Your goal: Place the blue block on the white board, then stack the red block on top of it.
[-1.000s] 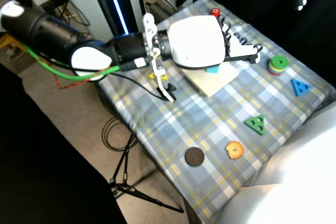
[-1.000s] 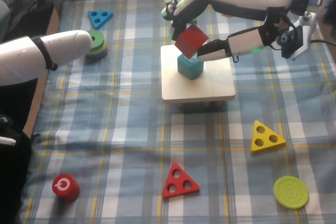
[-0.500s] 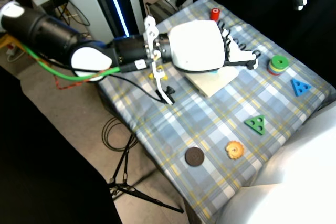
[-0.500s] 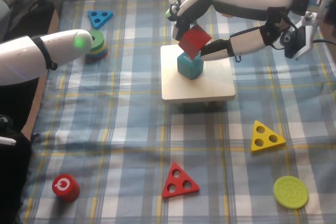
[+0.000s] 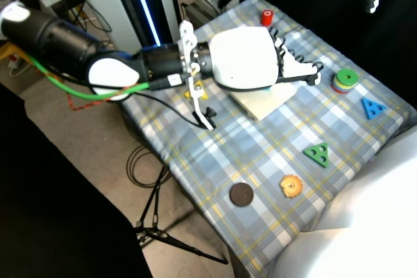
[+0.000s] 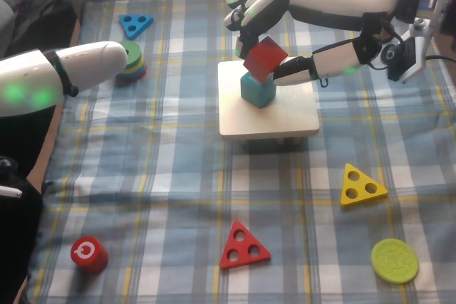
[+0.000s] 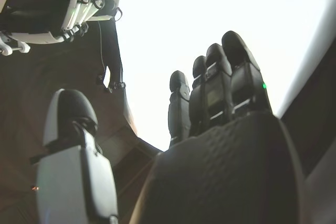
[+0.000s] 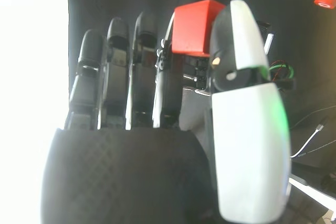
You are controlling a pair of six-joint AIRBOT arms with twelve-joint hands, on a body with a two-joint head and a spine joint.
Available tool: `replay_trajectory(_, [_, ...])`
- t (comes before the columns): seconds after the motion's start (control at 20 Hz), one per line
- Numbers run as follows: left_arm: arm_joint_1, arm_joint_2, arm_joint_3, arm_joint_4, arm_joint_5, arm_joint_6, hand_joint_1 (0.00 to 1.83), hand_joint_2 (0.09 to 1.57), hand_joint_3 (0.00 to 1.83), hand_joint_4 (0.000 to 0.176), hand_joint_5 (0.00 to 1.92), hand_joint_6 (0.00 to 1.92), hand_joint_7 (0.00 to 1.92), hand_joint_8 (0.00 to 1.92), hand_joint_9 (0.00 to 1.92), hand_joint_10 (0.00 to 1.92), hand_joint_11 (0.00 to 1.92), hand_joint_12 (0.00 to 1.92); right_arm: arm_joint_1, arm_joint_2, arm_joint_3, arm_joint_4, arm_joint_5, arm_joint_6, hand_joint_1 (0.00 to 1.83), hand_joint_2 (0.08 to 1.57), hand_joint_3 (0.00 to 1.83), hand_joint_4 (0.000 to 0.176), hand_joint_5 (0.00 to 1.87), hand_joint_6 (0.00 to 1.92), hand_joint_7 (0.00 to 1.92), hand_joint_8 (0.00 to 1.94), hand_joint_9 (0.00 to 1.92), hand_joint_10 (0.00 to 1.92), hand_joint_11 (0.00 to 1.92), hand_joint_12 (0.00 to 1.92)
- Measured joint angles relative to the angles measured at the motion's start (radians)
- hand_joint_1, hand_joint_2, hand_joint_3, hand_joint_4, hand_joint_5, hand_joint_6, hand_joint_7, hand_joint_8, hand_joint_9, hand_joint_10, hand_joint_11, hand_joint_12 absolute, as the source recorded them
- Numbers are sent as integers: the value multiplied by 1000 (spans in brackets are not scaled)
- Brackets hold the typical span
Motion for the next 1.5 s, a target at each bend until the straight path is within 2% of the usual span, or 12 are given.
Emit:
replay_trajectory(0.1, [0,0,0,0,0,0,713,936,0,104,288,1,205,2,172,1,0,527,0,0,2,-3,0,0,1085,1100,0,17,1002,945,713,3,532,3,0,1039])
replay_trajectory(0.15, [0,0,0,0,0,0,718,938,0,97,289,2,209,3,178,3,0,530,0,0,4,-4,0,0,1075,1100,0,43,999,950,717,3,524,1,0,1022])
replay_trajectory(0.25, [0,0,0,0,0,0,724,934,0,108,287,1,208,2,174,1,0,528,0,0,6,-4,-2,0,1068,1102,1,57,992,959,716,1,524,1,0,1035])
replay_trajectory(0.3, [0,0,0,0,0,0,720,929,0,111,292,1,213,2,181,3,0,557,0,0,6,-4,-2,0,1055,1105,1,83,983,973,717,1,531,3,2,1052])
replay_trajectory(0.4, [0,0,0,0,0,0,711,934,1,104,290,0,210,0,179,1,0,561,0,0,6,-4,-2,0,1051,1109,1,85,974,988,707,2,511,4,0,1013])
replay_trajectory(0.6, [0,0,0,0,0,0,730,931,0,98,294,0,204,1,170,1,0,514,0,0,6,-4,-2,0,1029,1113,0,132,962,1005,698,1,539,8,19,1083])
replay_trajectory(0.65, [0,0,0,1,0,0,728,931,0,99,294,0,205,1,172,3,0,511,0,0,6,-4,-2,0,1018,1039,0,0,853,454,685,3,539,5,16,1078])
replay_trajectory(0.7, [0,0,0,2,0,0,717,931,0,101,294,0,206,1,172,2,0,535,0,0,6,-6,-2,0,1010,1020,0,0,878,193,673,3,529,4,13,1035])
replay_trajectory(0.8, [-1,0,0,4,0,0,716,931,0,99,291,0,211,3,175,3,0,540,0,0,6,-6,-2,0,1003,1008,0,0,916,29,662,0,503,0,0,1004])
replay_trajectory(1.2, [-1,0,0,6,0,0,711,929,0,105,292,2,214,1,181,2,0,550,0,-1,6,-7,-2,1,981,1005,0,0,920,8,641,1,482,0,0,971])
replay_trajectory(1.35, [-1,0,0,6,0,0,729,927,0,104,291,1,213,1,183,3,0,552,0,-1,6,-6,-2,1,956,989,0,0,703,0,562,0,491,1,0,996])
replay_trajectory(1.5, [-1,0,0,6,0,0,721,926,0,103,294,1,217,0,190,2,0,576,0,-1,6,-6,-2,1,921,953,0,40,412,0,412,0,378,0,0,857])
